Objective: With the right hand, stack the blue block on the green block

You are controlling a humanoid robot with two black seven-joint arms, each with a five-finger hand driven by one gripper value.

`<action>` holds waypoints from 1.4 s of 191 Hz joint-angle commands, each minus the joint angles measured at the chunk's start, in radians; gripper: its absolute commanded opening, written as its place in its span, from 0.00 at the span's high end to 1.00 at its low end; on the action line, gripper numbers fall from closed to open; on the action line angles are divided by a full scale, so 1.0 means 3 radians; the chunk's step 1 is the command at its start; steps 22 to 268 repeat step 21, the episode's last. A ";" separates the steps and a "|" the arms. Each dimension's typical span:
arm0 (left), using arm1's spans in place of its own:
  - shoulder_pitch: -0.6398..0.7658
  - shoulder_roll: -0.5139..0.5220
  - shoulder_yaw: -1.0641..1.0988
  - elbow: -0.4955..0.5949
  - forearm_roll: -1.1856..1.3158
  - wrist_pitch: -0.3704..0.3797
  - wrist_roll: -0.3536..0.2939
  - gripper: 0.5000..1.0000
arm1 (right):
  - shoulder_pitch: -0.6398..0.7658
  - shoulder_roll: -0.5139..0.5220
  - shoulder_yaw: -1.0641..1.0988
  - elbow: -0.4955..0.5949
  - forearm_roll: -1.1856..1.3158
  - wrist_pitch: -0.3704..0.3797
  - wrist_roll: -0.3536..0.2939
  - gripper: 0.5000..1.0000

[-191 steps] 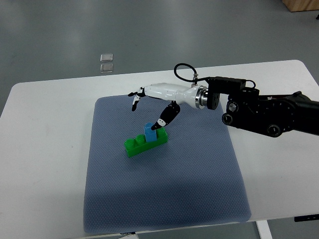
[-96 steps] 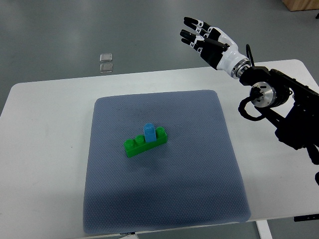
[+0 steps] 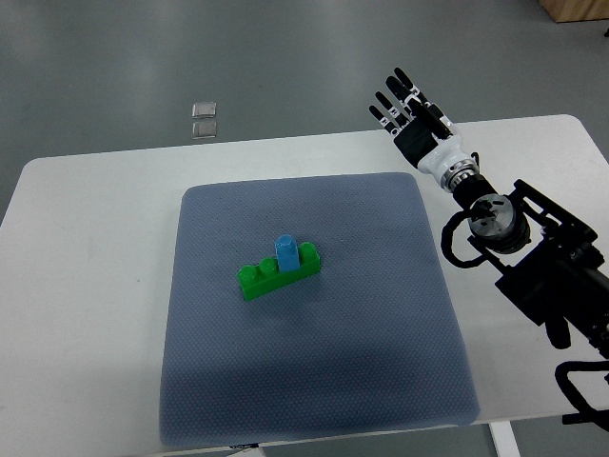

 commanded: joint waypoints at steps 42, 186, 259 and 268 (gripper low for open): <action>0.0000 0.0000 0.0000 0.0011 0.0000 0.0000 0.0000 0.00 | -0.0041 0.0067 0.0008 -0.0156 0.0000 0.0093 0.0007 0.15; 0.0000 0.0000 0.0000 0.0011 0.0000 0.0000 0.0000 0.00 | -0.0041 0.0067 0.0008 -0.0156 0.0000 0.0093 0.0007 0.15; 0.0000 0.0000 0.0000 0.0011 0.0000 0.0000 0.0000 0.00 | -0.0041 0.0067 0.0008 -0.0156 0.0000 0.0093 0.0007 0.15; 0.0000 0.0000 0.0000 0.0011 0.0000 0.0000 0.0000 0.00 | -0.0041 0.0067 0.0008 -0.0156 0.0000 0.0093 0.0007 0.15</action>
